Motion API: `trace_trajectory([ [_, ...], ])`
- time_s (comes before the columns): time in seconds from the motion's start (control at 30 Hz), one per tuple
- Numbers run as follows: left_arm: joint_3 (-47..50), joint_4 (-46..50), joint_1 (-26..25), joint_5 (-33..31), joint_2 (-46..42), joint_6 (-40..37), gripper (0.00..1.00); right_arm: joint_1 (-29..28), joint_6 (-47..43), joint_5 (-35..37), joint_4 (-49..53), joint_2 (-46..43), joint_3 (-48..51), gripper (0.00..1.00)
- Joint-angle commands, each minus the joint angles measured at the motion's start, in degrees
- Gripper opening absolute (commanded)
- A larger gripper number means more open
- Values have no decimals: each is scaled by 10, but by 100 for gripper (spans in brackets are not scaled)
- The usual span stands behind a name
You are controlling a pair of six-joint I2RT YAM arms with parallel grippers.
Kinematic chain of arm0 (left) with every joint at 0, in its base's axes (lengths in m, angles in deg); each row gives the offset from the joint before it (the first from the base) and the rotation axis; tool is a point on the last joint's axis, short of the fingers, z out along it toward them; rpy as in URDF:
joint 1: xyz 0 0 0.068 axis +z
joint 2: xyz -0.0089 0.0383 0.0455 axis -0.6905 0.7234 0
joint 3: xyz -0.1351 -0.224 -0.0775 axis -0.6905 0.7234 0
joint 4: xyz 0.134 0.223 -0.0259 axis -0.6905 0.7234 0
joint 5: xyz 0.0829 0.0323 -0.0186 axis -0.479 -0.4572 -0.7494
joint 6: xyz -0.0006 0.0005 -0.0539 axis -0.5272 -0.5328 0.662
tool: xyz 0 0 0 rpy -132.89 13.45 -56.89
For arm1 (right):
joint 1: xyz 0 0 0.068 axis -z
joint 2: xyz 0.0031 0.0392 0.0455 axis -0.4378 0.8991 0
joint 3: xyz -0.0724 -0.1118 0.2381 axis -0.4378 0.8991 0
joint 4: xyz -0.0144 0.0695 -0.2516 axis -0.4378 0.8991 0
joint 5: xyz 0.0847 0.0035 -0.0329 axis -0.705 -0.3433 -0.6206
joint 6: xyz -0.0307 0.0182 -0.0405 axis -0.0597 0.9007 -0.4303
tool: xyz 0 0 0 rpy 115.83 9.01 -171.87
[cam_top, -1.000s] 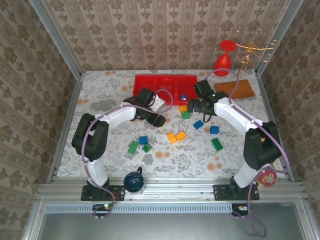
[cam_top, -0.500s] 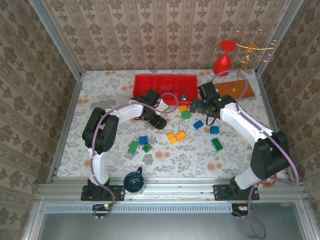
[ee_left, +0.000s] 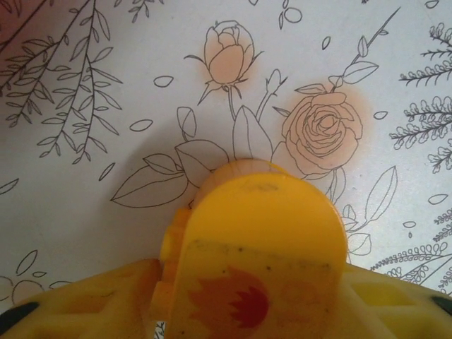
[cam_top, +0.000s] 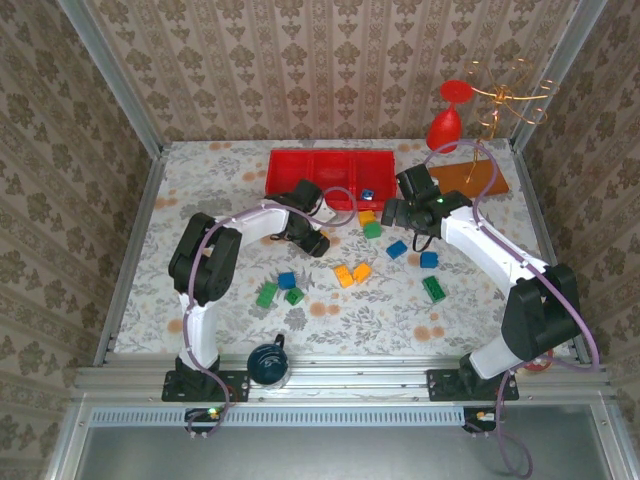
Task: Sort the legos into containers by color
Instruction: Pick up the lego from the center of the table.
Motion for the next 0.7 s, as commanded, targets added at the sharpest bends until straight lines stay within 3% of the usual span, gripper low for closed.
trace_trajectory([
  [0.0, -11, 6, -3, -1, 17, -4, 52, 0, 10, 16, 3, -22, 10, 100],
  [0.3, -9, -10, -3, 8, 9, 6, 36, 0, 11, 23, 1, -30, 15, 100],
  [0.67, -7, -16, -3, 17, 0, 14, 26, 0, 11, 27, 1, -31, 16, 100],
])
